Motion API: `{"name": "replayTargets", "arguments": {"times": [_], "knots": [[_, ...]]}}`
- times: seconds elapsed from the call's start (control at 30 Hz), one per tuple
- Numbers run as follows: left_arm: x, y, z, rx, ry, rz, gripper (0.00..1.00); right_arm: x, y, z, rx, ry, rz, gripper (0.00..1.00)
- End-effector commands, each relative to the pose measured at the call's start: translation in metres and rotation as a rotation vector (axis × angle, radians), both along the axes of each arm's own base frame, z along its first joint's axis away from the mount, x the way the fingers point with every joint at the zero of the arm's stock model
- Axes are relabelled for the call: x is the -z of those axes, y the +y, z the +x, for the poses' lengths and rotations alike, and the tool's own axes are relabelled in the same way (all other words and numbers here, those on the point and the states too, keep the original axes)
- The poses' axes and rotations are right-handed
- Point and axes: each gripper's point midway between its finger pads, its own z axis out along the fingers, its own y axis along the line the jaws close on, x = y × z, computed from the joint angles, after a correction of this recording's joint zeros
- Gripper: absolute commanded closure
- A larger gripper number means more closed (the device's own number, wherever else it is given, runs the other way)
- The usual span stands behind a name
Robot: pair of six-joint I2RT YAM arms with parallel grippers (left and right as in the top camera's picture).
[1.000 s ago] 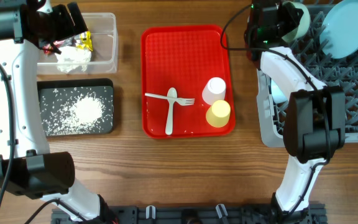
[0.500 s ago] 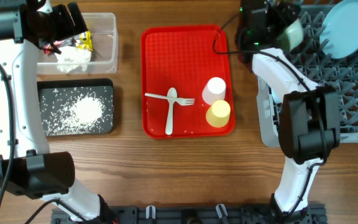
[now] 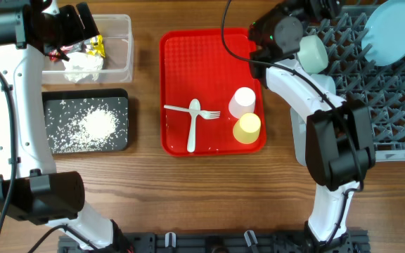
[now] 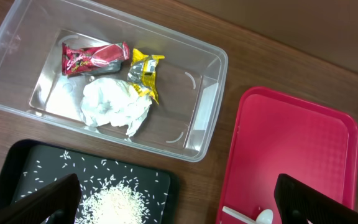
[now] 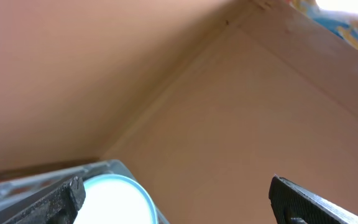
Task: Sort waste into correct bins and load items into the dishwasher rack
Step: 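Move the right gripper back to the white cup on the red tray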
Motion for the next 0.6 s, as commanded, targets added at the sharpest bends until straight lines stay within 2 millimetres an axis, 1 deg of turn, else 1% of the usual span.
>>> {"name": "replayTargets", "arguments": {"times": [0.0,0.1,0.2,0.27,0.3,0.33,0.37,0.43,0.47,0.5,0.53,0.57], "knots": [[0.006,0.003,0.001,0.006,0.013,0.008,0.0,0.005,-0.013,-0.015,0.095,0.005,0.087,0.0],[0.006,0.003,0.001,0.006,0.013,0.008,0.0,0.014,-0.012,-0.012,0.093,-0.016,0.125,0.01],[0.006,0.003,0.001,0.006,0.013,0.008,0.0,0.019,-0.007,-0.007,0.069,-0.04,0.144,0.01],[0.006,0.003,0.001,0.006,0.013,0.008,0.0,0.021,0.002,0.001,0.02,-0.056,0.144,0.01],[0.006,0.003,0.001,0.006,0.013,0.008,0.0,0.025,0.012,0.009,-0.025,-0.04,0.135,0.01],[0.006,0.003,0.001,0.006,0.013,0.008,0.0,0.031,0.027,0.019,-0.09,-0.007,0.119,0.01],[0.006,0.003,0.001,0.006,0.013,0.009,0.0,0.042,0.047,0.03,-0.177,0.035,0.111,0.0],[0.006,0.003,0.001,0.006,0.013,0.009,0.0,0.061,0.082,0.044,-0.327,0.08,0.132,0.0],[0.006,0.003,0.001,0.006,0.013,0.008,0.0,0.069,0.098,0.047,-0.393,0.083,0.161,0.0],[0.006,0.003,0.001,0.006,0.013,0.008,0.0,0.081,0.121,0.051,-0.485,0.079,0.224,0.0],[0.006,0.003,0.001,0.006,0.013,0.009,0.0,0.089,0.136,0.052,-0.541,0.082,0.265,0.0],[0.006,0.003,0.001,0.006,0.013,0.008,0.0,0.099,0.156,0.051,-0.61,0.09,0.32,0.0]]}}
